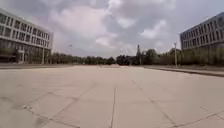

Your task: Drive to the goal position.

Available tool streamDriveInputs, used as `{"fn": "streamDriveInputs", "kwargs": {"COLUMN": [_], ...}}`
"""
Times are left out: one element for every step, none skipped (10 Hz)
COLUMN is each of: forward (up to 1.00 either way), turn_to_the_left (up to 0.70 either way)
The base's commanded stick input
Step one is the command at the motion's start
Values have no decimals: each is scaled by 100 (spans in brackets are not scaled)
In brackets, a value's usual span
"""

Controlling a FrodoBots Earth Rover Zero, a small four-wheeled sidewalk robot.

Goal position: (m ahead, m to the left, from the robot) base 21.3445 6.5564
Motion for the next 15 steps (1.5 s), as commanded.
{"fn": "streamDriveInputs", "kwargs": {"forward": [50,50,50,50,50,50,50,50,50,50,50,50,50,50,50], "turn_to_the_left": [-2,-2,-2,-2,-2,-2,-2,-2,-2,-2,-2,-2,-2,-2,-2]}}
